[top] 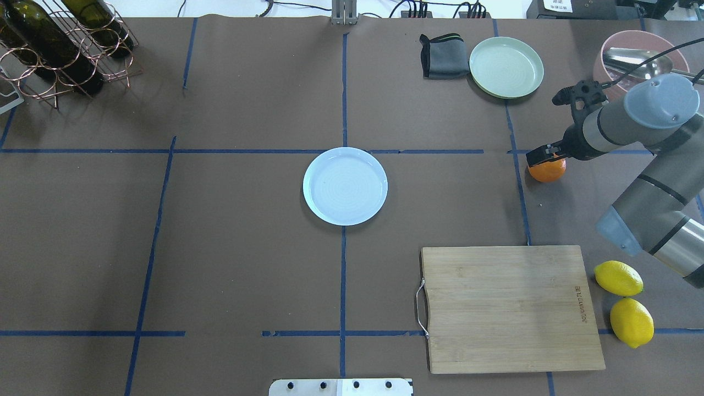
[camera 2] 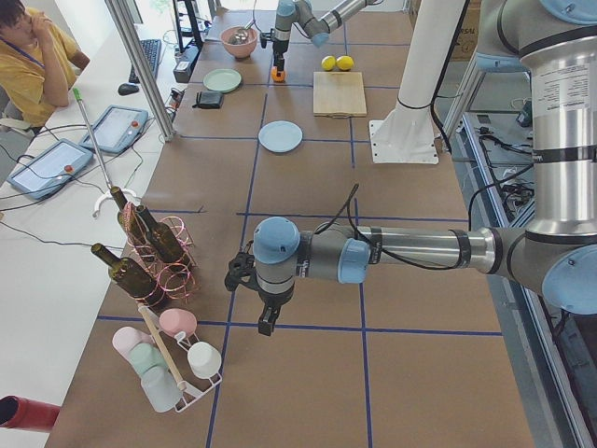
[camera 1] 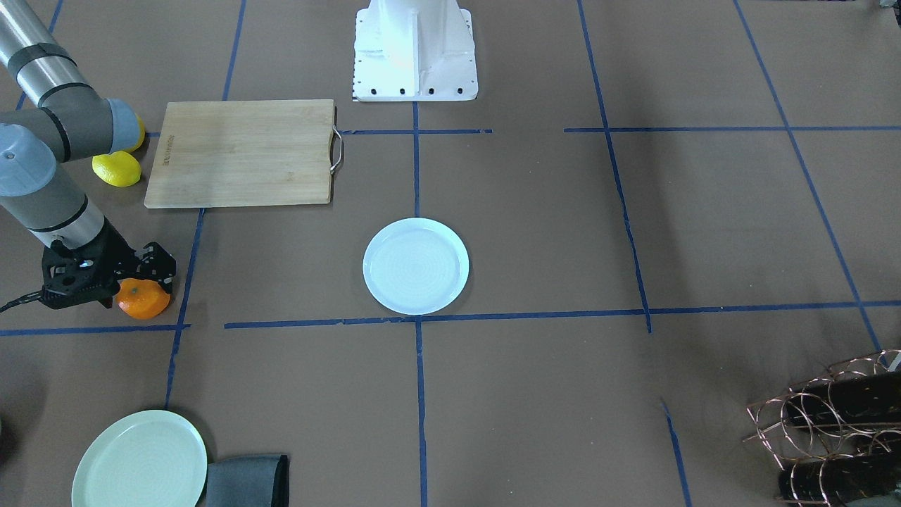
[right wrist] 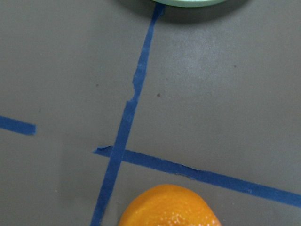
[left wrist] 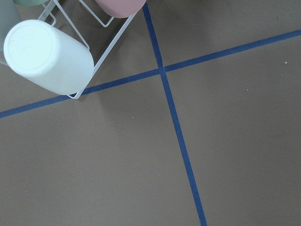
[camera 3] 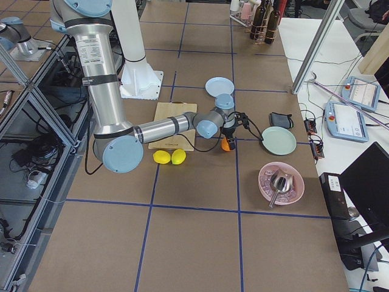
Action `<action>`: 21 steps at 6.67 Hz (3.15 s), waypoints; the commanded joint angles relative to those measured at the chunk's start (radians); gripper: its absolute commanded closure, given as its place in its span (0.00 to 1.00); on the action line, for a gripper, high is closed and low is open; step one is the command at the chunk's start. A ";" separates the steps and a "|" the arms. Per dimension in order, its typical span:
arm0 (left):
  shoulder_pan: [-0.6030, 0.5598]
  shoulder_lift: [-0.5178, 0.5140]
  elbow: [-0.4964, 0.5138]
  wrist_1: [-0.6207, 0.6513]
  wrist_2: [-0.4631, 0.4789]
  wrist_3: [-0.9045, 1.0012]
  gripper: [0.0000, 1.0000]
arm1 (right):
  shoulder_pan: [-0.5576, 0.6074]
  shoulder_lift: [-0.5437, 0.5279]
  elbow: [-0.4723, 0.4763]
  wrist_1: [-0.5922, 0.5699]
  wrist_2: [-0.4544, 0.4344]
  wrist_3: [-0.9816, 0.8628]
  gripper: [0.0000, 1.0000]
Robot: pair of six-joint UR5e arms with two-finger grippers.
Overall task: Pick orange to plate
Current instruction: 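Lower the right gripper onto the orange and close on it, then carry the orange with the right gripper over the white plate, then lower the orange onto the white plate and open the right gripper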
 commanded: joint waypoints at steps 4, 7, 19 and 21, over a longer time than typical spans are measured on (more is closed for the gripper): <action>0.000 0.000 -0.001 -0.001 0.000 0.000 0.00 | -0.022 0.074 -0.026 -0.012 -0.006 0.013 1.00; 0.000 -0.002 -0.001 -0.001 0.000 0.000 0.00 | -0.159 0.397 -0.043 -0.275 -0.070 0.314 1.00; 0.003 -0.005 0.010 -0.001 0.000 0.000 0.00 | -0.317 0.720 -0.272 -0.414 -0.212 0.504 0.00; 0.003 0.000 0.025 0.007 0.000 -0.002 0.00 | -0.110 0.654 -0.165 -0.556 0.012 0.252 0.00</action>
